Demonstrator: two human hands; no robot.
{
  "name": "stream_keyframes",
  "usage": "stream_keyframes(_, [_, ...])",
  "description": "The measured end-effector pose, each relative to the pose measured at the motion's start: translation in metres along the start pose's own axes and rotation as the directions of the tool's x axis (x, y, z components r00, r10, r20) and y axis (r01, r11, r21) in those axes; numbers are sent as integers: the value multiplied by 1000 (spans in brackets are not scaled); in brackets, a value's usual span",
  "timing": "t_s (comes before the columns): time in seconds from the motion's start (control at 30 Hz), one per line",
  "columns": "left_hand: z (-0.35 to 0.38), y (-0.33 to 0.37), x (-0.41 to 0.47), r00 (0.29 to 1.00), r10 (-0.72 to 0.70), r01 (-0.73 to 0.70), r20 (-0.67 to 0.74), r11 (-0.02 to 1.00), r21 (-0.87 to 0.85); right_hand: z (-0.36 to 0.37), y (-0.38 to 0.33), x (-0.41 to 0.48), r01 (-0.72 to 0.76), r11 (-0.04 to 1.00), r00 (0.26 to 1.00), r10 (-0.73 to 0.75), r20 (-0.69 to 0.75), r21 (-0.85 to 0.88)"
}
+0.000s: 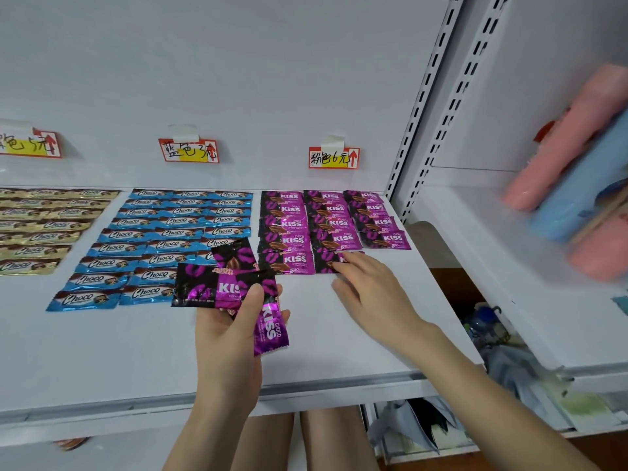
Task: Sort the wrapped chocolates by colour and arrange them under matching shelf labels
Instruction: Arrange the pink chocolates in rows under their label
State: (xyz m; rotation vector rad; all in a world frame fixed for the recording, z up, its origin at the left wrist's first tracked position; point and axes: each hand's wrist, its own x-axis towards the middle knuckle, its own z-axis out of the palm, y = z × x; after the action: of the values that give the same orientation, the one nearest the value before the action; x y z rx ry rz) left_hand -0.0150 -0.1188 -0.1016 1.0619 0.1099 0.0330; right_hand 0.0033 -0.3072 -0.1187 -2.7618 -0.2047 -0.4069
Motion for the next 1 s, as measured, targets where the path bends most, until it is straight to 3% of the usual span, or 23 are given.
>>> stream_keyframes(0.13, [-1,0,1,1000,-7,7,-9,1000,-4,-1,-2,-3,-50,998,992,56,-116,49])
stream_keyframes(0.43, [-2,-4,3,996,-93,91,-15,991,-96,3,1,-1,-80,994,995,84,-62,70])
stream_keyframes(0.83, [-1,0,-5,997,-66,68,49,997,-28,4,0,-2,-69,996,996,73,-59,59])
stream_keyframes(1.0, [-2,4,-8,991,-78,83,108,996,-40,-6,-4,-5,-95,965,990,118,-79,243])
